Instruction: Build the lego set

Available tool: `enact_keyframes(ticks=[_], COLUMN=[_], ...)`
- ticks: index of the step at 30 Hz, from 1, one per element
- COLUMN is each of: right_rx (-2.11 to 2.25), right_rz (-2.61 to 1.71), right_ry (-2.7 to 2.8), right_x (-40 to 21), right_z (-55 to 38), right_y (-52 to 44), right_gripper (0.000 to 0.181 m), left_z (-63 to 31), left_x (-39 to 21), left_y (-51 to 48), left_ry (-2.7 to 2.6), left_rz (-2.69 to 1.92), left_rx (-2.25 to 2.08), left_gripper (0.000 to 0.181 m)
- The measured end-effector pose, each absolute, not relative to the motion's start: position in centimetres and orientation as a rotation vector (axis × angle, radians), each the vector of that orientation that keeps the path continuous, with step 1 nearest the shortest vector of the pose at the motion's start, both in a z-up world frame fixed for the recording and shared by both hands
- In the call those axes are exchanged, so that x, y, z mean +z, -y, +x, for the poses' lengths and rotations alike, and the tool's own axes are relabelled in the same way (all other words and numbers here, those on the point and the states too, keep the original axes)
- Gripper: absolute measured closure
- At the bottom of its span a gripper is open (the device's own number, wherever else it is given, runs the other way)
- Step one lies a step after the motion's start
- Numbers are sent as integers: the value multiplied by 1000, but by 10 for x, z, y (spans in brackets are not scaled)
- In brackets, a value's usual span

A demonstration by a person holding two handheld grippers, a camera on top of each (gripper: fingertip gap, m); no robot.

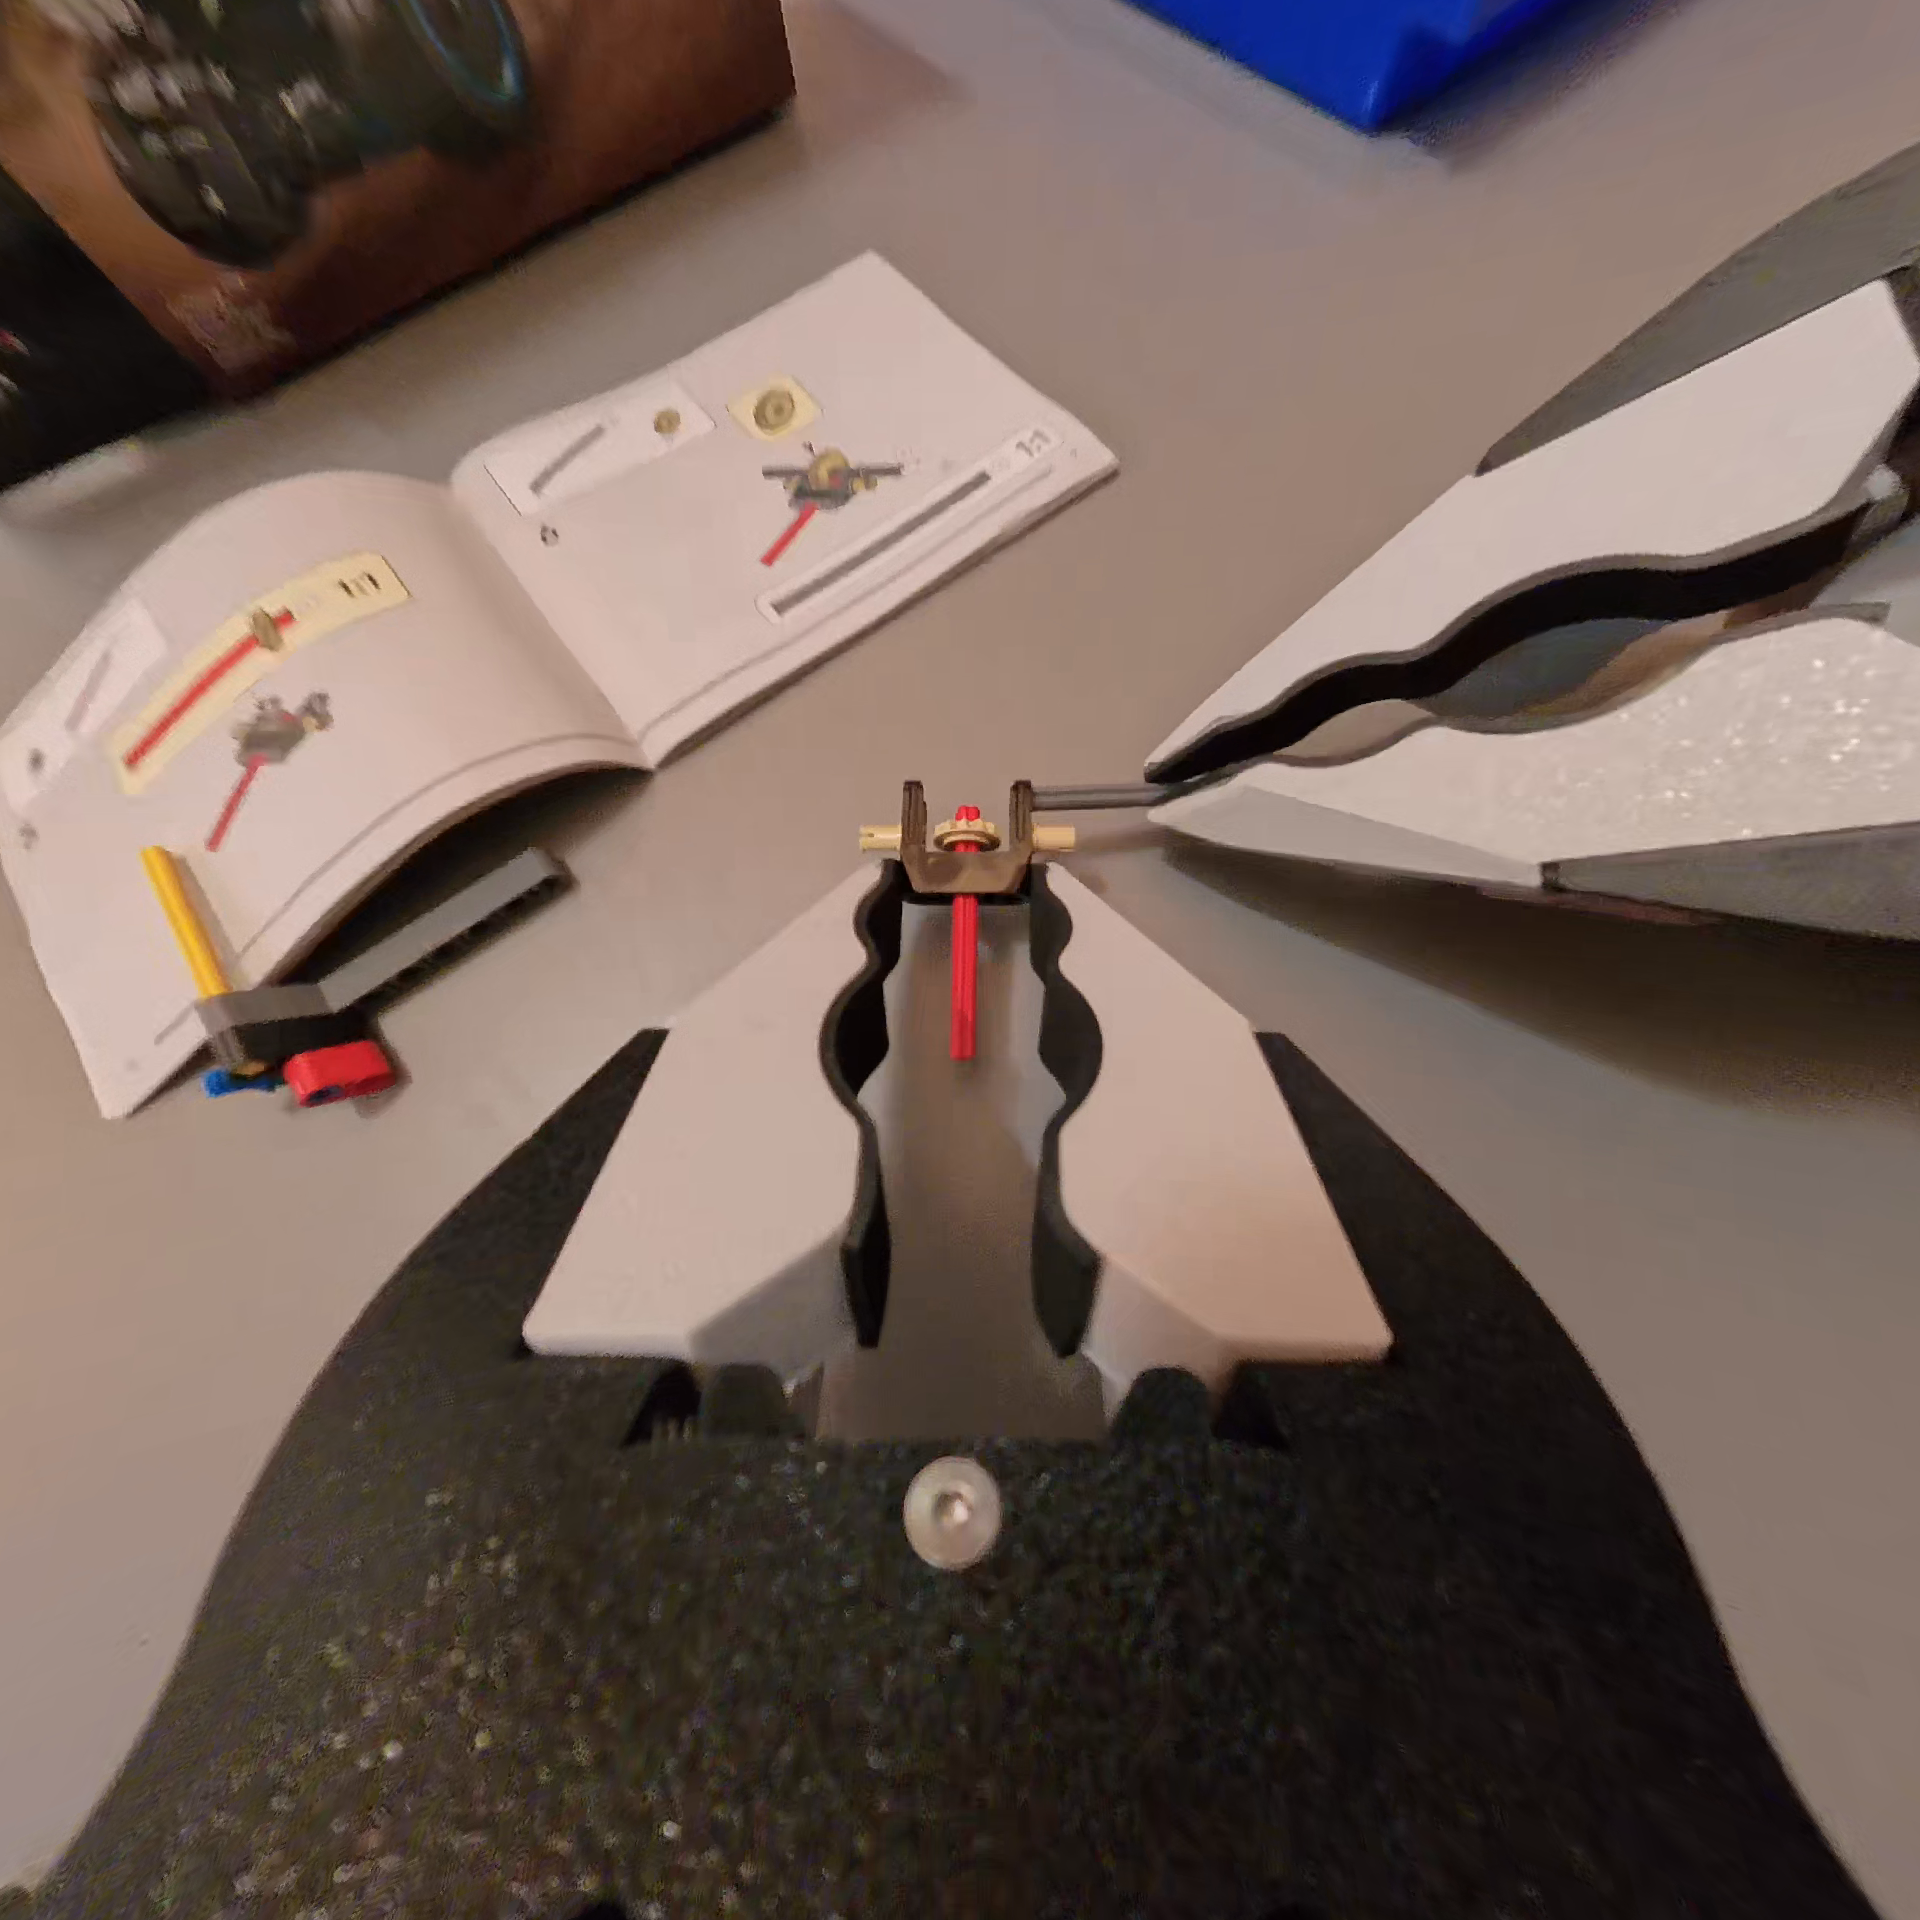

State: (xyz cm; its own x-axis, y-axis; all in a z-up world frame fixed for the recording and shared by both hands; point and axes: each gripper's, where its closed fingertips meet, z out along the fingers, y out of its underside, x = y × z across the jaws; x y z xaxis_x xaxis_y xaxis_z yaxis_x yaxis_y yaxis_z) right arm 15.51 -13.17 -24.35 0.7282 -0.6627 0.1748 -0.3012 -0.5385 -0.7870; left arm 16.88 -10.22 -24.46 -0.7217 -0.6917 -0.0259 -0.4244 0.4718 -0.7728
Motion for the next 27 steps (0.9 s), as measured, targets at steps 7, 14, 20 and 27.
enact_keyframes(ticks=[7,14,20,27], right_rx=[-926,-1146,-1181,-1107], right_rz=[-2004,-1813,-1798,-1788], right_ry=[-528,-405,-396,-423], right_x=[-209,-173,-170,-173], right_z=[163,163,163,163], right_y=[130,128,125,122], right_gripper=[179,180,179,179], left_z=[176,174,170,164], left_x=[-207,-169,-160,-158], left_y=[102,103,104,109], left_ry=[-2110,-1879,-1800,-1772], left_rz=[-778,-775,-647,-469], left_rx=[-1282,-1586,-1548,-1409], left_gripper=[158,159,159,159])
